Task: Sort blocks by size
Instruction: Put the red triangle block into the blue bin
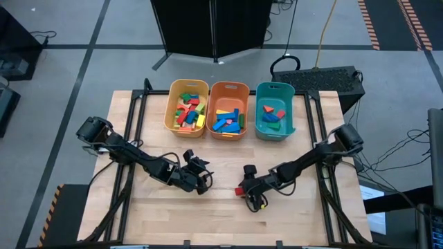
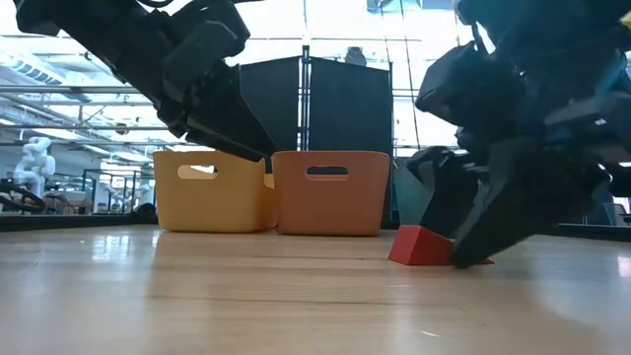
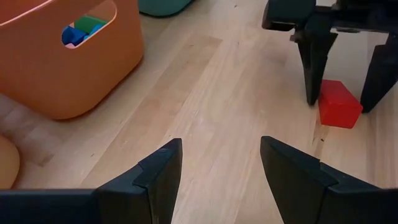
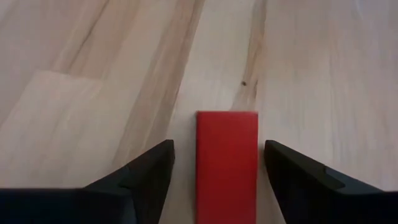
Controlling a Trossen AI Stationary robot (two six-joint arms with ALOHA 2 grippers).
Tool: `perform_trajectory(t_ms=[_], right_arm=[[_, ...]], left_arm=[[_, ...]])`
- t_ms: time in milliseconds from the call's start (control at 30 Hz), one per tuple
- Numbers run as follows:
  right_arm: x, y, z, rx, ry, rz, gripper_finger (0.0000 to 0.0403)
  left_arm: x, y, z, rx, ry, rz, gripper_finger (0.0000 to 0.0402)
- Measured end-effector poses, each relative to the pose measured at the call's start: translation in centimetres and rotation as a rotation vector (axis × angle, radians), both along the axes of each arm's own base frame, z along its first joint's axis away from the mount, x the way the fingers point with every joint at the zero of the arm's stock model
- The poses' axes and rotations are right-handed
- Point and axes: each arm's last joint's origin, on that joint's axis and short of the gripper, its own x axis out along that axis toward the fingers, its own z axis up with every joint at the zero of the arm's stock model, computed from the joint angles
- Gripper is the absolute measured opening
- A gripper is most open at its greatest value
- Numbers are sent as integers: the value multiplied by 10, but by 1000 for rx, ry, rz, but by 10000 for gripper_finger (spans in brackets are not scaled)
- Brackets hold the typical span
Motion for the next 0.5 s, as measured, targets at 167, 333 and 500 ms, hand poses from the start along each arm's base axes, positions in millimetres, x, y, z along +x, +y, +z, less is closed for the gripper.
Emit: perform_trajectory(t_ms=[167,333,500], right_arm=[[7,3,-1,0,-3,3,211],[8,3,0,8,-4,-7,165],[8,3,0,9,-6,-12,115]], left_arm=[[0,0,0,0,1,0,219],[0,0,0,-2,2,-2,219],[0,0,0,-3,2,-2,219]])
